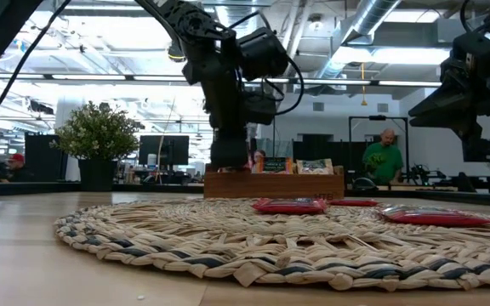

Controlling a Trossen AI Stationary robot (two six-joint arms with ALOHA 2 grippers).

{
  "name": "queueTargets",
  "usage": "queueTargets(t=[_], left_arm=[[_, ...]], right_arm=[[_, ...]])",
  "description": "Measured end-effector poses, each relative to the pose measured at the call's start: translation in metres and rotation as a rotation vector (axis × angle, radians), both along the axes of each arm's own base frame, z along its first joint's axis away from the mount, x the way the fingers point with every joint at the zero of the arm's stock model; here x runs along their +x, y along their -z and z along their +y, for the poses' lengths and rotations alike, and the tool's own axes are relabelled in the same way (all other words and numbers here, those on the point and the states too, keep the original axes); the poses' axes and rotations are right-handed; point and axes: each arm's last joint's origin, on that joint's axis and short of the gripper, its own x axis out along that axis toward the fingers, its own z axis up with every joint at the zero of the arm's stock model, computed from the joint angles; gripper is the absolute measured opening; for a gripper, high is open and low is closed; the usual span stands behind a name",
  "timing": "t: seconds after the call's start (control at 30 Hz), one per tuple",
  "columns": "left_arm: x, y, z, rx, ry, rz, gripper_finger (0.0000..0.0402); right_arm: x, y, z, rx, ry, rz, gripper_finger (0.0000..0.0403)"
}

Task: Pick & Place Tea
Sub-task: Put the red tea bag into the left section of the wooden organizer

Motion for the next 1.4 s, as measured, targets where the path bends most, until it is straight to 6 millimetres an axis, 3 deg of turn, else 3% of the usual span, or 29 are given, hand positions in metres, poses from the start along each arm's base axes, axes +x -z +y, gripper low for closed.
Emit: queueTargets(t=[0.17,1.4], left_arm=[[0.0008,0.0017,0.0077,-0.004,0.013,0.027,0.0],[-0.0003,0.0043,0.0091,-0.065,0.069,0.078,0.0]], right_arm=[[0.0,0.0001,0.0,0.029,0.011,-0.008,0.0087],[0.0,0.0001,0.0,0.03,0.011,-0.008,0.0087]])
